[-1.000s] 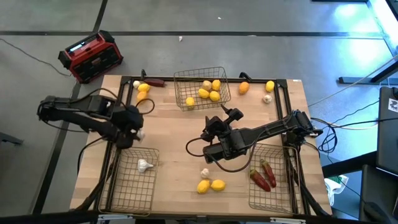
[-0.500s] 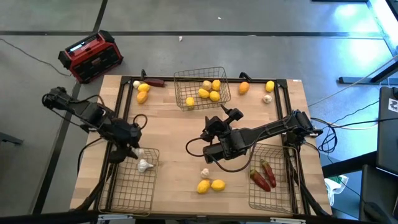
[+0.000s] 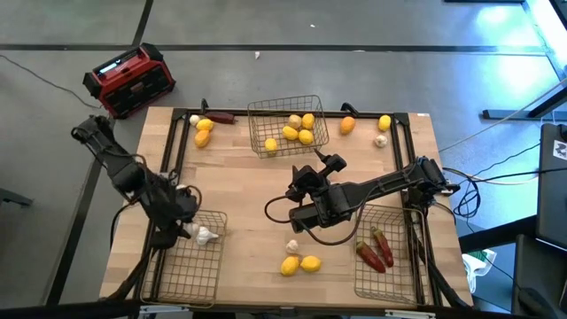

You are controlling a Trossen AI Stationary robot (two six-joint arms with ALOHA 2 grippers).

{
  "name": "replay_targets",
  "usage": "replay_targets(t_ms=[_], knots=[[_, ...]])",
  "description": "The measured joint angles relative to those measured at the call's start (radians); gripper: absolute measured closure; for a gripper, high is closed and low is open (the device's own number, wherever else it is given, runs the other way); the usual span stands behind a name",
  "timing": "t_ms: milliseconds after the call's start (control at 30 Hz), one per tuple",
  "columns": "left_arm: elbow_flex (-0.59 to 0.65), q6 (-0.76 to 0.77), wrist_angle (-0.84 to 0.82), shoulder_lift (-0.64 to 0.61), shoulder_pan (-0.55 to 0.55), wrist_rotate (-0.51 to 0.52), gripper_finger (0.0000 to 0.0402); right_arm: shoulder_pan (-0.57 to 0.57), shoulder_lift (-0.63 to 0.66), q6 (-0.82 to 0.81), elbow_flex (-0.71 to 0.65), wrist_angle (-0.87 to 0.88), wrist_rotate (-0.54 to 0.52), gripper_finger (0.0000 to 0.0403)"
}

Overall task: Sort produce into baskets
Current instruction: Put the garlic into the bottom left wire basket

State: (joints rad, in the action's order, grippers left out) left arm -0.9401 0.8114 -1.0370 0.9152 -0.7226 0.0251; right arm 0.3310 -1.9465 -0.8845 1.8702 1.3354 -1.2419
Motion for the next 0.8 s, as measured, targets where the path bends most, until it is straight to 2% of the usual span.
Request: replay_targets(t_ms=[333,633,800], knots=[[0.0,0.104,-0.117,0.121,-0.136,0.123,0.0237,0.0,0.0,0.0,0.0,0.0,0.0,0.0013],[0.001,0.133,-0.106,0.204,-0.241,0.237,0.0237,0.0,0.0,0.001,0.0,0.0,0.0,0.0013],[0.078,0.208,-0.071,0.218,-0.278,0.249,0.0237,0.0,0.0,0.001,0.0,0.0,0.0,0.0013]])
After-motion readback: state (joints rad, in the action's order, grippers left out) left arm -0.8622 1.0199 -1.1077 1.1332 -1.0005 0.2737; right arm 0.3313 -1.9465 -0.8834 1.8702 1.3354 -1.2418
